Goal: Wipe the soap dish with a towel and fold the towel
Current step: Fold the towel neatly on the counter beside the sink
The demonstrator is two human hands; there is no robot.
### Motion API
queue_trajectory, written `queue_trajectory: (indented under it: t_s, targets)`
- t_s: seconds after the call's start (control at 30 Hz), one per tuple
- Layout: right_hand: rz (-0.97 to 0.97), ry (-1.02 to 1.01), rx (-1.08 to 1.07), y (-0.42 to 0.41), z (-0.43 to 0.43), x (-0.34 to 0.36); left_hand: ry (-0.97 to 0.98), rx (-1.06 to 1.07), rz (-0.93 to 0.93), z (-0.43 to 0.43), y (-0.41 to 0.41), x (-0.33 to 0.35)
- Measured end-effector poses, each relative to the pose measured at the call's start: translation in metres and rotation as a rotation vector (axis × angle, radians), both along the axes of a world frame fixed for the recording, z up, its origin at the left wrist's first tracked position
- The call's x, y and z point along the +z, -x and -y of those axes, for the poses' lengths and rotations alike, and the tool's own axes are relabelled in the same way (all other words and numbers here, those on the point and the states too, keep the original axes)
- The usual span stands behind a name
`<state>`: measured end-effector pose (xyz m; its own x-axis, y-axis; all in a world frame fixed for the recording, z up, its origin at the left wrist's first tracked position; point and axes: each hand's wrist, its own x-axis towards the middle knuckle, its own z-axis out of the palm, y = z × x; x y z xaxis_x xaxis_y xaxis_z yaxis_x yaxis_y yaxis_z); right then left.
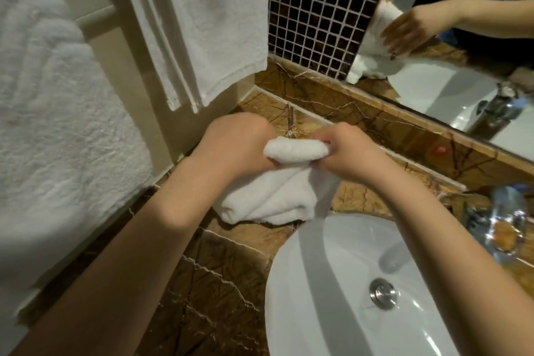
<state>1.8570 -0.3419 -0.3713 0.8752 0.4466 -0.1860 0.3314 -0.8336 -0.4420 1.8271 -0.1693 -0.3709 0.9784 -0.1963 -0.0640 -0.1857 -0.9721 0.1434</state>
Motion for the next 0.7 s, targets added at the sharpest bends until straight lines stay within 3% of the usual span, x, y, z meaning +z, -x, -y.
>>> queue_trajectory:
  t_s: [0.17, 0.3, 0.4, 0.47, 0.57, 0.63, 0.7]
  targets:
    - [0.560, -0.194, -0.169, -0.015, 0.020, 0.052, 0.079, -0.026, 0.561, 0.015, -0.019, 0.055]
    - [0.873, -0.368, -0.159, -0.003, 0.029, 0.094, 0.055, -0.048, 0.950, 0.019, -0.020, 0.094]
    - [0.957, -0.374, -0.133, 0.018, 0.029, 0.097, 0.053, -0.096, 1.055, 0.017, -0.005, 0.095]
    - [0.763, -0.327, -0.124, 0.028, 0.027, 0.081, 0.068, -0.170, 0.829, 0.010, 0.010, 0.082]
    - [0.297, -0.150, -0.056, 0.040, 0.015, 0.035, -0.102, -0.141, 0.178, 0.001, 0.021, 0.054]
    - [0.092, -0.060, 0.029, 0.049, 0.005, 0.000, -0.232, -0.074, -0.190, -0.002, 0.019, 0.030]
    - [-0.082, -0.016, 0.077, 0.058, -0.003, -0.027, -0.289, -0.051, -0.414, -0.003, 0.021, 0.006]
